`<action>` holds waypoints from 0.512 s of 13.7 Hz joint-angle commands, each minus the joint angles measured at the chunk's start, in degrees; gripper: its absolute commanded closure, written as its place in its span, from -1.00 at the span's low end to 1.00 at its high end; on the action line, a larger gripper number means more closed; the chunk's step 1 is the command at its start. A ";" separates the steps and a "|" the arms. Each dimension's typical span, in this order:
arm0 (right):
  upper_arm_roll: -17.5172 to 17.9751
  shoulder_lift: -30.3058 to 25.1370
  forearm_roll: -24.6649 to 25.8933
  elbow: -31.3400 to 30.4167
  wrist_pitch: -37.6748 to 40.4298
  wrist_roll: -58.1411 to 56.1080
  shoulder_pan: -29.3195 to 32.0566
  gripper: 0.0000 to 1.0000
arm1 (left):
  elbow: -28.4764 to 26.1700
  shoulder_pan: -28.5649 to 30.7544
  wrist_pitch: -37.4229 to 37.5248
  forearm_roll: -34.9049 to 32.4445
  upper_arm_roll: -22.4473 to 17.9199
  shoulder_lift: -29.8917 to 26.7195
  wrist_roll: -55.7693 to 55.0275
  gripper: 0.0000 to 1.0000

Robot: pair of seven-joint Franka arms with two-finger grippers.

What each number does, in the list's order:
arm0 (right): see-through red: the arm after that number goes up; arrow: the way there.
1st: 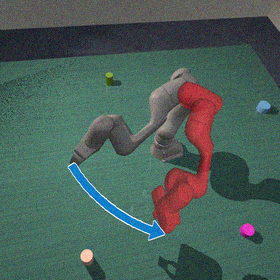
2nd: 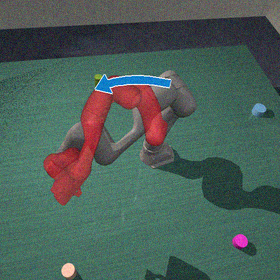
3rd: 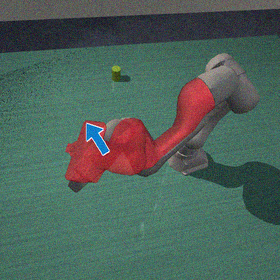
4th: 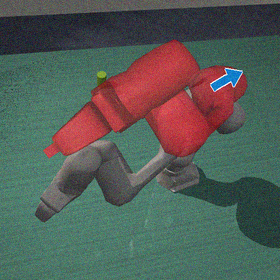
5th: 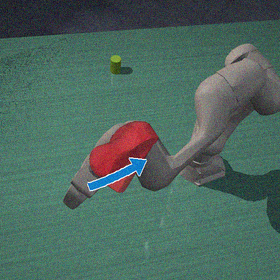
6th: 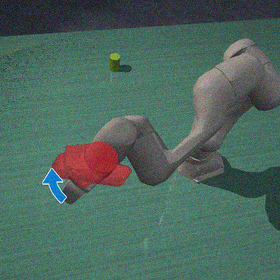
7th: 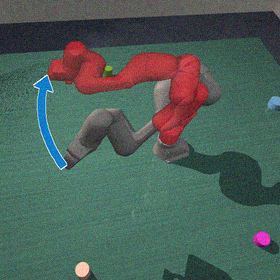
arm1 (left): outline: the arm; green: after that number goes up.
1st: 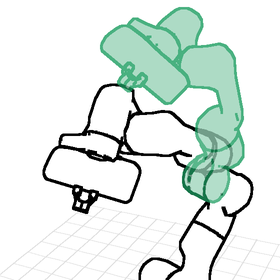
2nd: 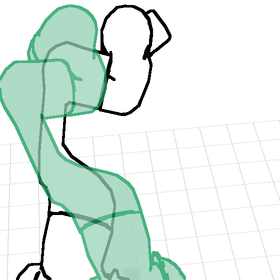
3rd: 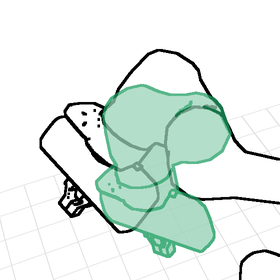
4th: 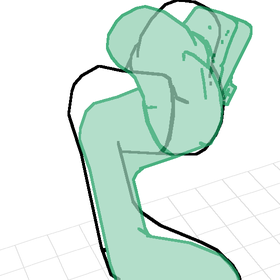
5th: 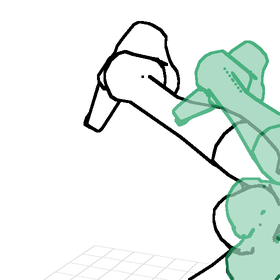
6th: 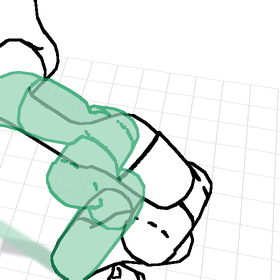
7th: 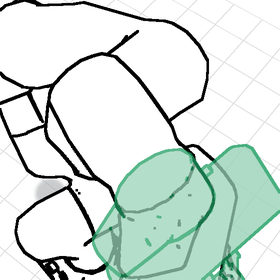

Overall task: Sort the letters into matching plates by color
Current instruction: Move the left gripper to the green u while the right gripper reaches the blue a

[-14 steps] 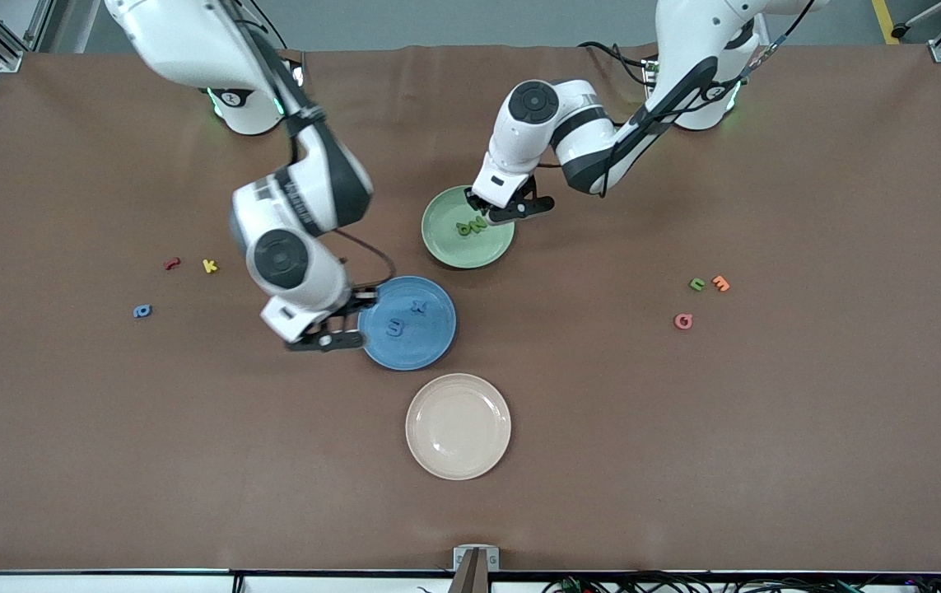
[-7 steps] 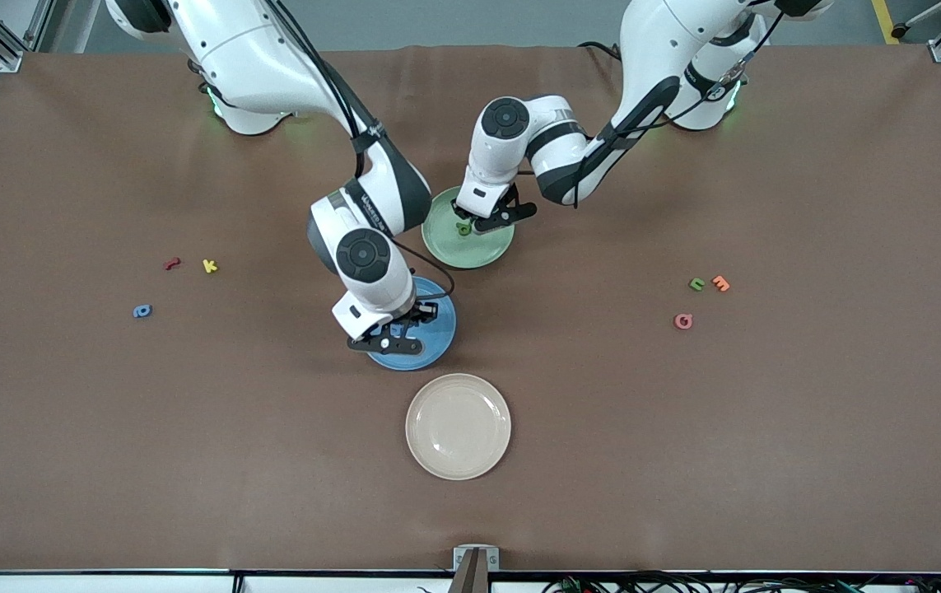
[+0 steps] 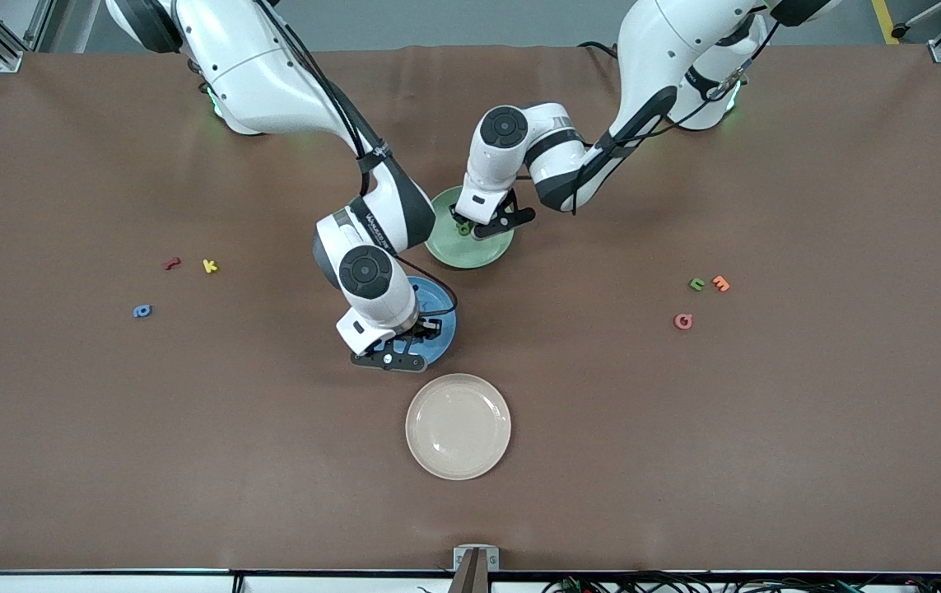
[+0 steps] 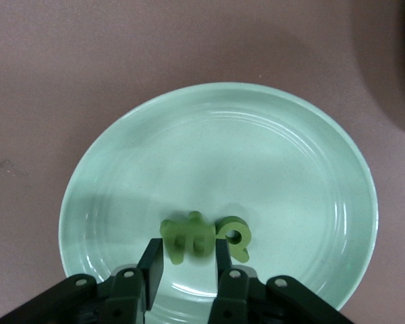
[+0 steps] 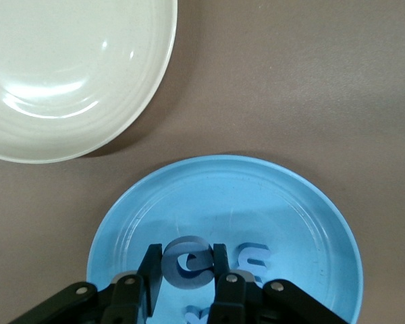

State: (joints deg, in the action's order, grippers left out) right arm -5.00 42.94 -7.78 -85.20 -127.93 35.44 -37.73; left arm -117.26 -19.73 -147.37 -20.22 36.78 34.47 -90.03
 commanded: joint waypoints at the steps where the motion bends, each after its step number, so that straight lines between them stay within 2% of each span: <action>1: 0.16 1.70 -0.83 1.97 -0.13 0.07 0.29 0.52 | 1.33 -0.31 0.94 -1.05 -0.13 0.51 -1.11 -1.00; 2: 0.16 1.70 -0.83 1.97 -0.04 -0.02 0.29 0.14 | 1.33 -0.31 0.94 -0.97 -0.13 0.42 -1.11 -1.00; 3: 0.16 1.62 -0.83 1.97 -0.04 -0.11 0.38 -0.16 | 1.33 -0.05 0.94 -1.05 -0.13 0.25 -1.02 -1.00; 4: 0.16 1.44 -0.92 1.97 0.13 -0.20 0.56 -0.61 | 1.24 0.65 1.03 -1.05 -0.13 0.07 -0.85 -1.00; 5: 0.16 1.09 -0.92 1.97 0.48 -0.37 0.56 -0.76 | 0.81 1.70 1.81 -1.32 -0.13 -1.49 -0.59 -1.00; 7: -0.10 -0.57 -0.57 1.79 2.23 -0.64 0.73 -0.85 | 1.06 5.12 7.85 -1.67 0.04 -4.40 1.07 -1.00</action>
State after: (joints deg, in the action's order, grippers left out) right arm -5.12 43.66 -7.78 -84.16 -128.04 35.41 -37.68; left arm -116.12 -17.57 -144.74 -20.66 36.60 33.90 -89.92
